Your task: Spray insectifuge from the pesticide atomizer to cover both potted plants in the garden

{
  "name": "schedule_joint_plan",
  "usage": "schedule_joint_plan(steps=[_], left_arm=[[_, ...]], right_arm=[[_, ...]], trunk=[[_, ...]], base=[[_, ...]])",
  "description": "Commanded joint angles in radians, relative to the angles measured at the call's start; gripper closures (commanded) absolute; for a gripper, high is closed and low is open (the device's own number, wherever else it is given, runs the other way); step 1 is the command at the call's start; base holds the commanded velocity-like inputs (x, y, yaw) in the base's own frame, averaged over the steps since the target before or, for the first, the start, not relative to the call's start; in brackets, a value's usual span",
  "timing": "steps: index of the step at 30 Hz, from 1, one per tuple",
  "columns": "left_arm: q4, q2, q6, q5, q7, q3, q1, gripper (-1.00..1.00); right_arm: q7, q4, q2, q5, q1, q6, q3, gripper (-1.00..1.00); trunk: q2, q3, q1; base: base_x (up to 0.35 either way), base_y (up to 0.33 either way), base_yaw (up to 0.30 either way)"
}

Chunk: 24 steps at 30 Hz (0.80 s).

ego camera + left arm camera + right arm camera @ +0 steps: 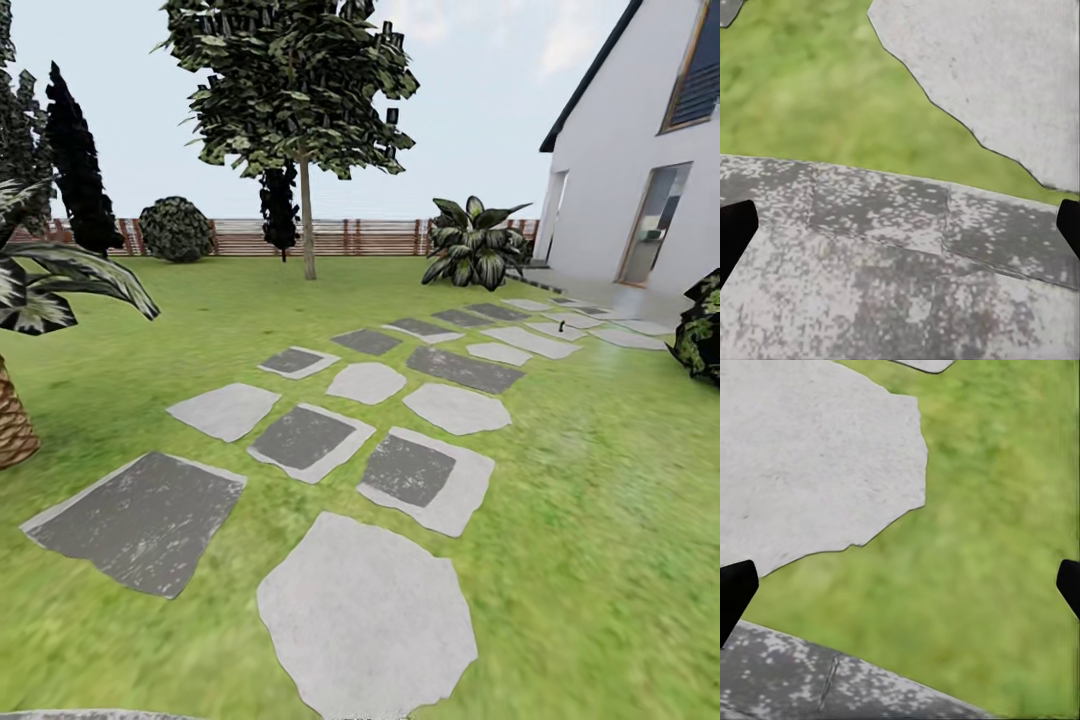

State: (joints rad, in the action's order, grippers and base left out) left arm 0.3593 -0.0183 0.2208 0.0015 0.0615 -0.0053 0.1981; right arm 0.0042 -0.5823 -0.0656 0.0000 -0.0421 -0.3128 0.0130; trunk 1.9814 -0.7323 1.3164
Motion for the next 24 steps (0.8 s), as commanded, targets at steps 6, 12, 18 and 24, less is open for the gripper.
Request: schedule_joint_plan(steps=[6, 12, 18, 24], left_arm=[[-0.001, 0.000, 0.003, 0.000, 0.003, -0.001, 0.000, -1.00], [-0.001, 0.000, 0.003, 0.000, 0.003, -0.001, 0.000, -1.00], [0.000, 0.000, 0.003, 0.000, 0.003, -0.001, 0.000, -1.00], [0.000, 0.000, 0.003, 0.000, 0.003, -0.001, 0.000, -1.00]], right_arm=[[0.000, 0.001, 0.000, 0.000, -0.001, -0.003, 0.001, -1.00], [0.000, 0.001, 0.001, 0.000, -0.001, -0.003, -0.001, -1.00], [0.001, 0.001, 0.001, 0.000, -0.001, -0.003, -0.001, -1.00], [0.002, 0.001, 0.001, 0.001, -0.001, -0.003, -0.001, -1.00]], trunk=[[0.043, -0.024, 0.023], [0.085, -0.045, 0.046], [0.127, -0.067, 0.069], [0.127, -0.072, 0.069]], base=[[0.000, 0.000, -0.274], [0.000, 0.000, -0.282], [0.000, 0.000, -0.282], [0.000, 0.000, -0.279]])
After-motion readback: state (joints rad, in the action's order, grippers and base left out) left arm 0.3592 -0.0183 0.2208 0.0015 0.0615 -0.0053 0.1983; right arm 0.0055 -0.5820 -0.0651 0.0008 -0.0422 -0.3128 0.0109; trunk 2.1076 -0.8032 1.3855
